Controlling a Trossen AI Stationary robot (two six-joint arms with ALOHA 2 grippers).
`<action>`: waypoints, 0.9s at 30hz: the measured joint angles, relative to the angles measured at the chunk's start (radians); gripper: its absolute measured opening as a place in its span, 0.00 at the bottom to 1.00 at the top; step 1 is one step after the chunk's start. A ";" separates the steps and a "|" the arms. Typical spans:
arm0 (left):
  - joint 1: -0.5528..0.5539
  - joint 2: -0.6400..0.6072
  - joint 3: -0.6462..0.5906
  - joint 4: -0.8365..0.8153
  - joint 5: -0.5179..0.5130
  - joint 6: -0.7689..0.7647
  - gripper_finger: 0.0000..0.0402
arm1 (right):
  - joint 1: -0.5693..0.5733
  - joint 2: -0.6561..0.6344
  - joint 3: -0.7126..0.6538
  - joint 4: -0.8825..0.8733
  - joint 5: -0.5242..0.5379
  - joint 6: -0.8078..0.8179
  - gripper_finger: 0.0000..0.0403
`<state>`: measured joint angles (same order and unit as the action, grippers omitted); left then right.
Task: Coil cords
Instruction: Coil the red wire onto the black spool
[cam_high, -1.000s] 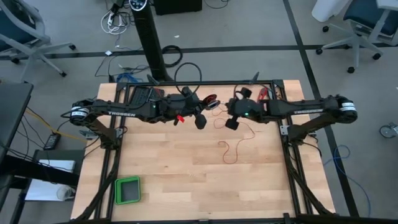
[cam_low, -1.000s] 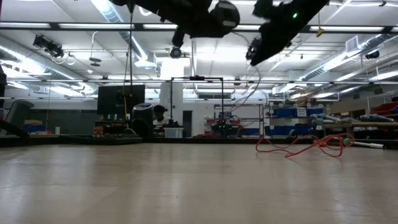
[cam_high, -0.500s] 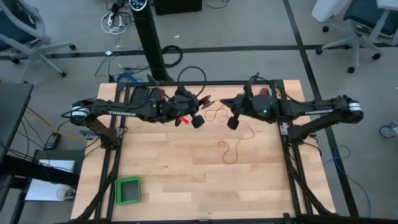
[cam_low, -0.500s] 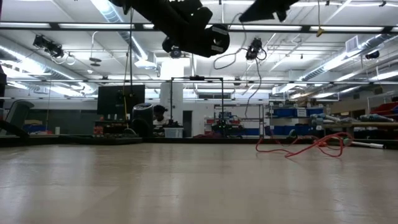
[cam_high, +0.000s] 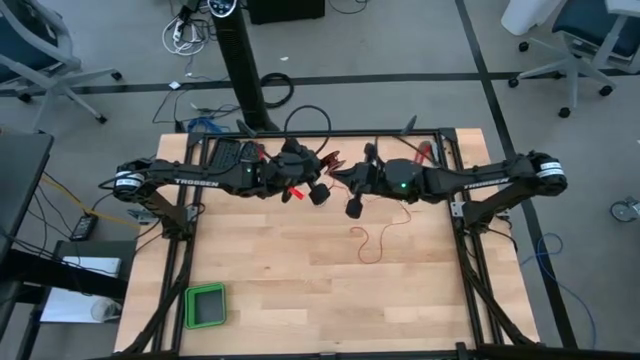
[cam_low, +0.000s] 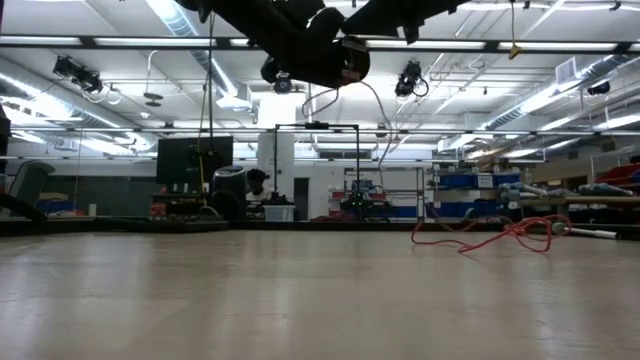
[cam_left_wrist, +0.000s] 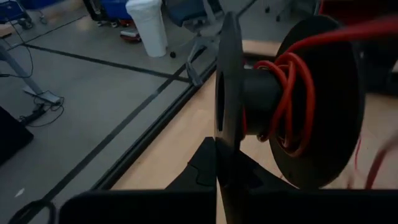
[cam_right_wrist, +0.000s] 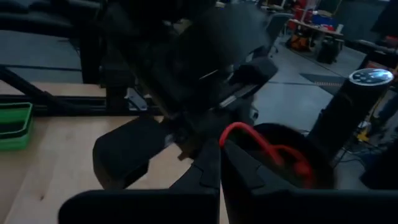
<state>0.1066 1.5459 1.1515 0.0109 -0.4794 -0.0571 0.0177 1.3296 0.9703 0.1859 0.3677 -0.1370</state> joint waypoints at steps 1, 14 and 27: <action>0.000 0.000 0.000 0.011 0.002 -0.009 0.01 | 0.000 0.010 0.000 0.001 -0.001 -0.007 0.00; -0.002 0.002 0.000 0.165 0.125 -0.107 0.01 | -0.006 0.046 0.002 -0.093 0.082 -0.066 0.02; -0.003 0.001 0.000 0.165 0.138 -0.099 0.01 | 0.026 0.016 -0.033 -0.314 0.194 0.089 0.27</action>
<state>0.1036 1.5467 1.1515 0.1761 -0.3409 -0.1556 0.0441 1.3454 0.9374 -0.1280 0.5614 -0.0478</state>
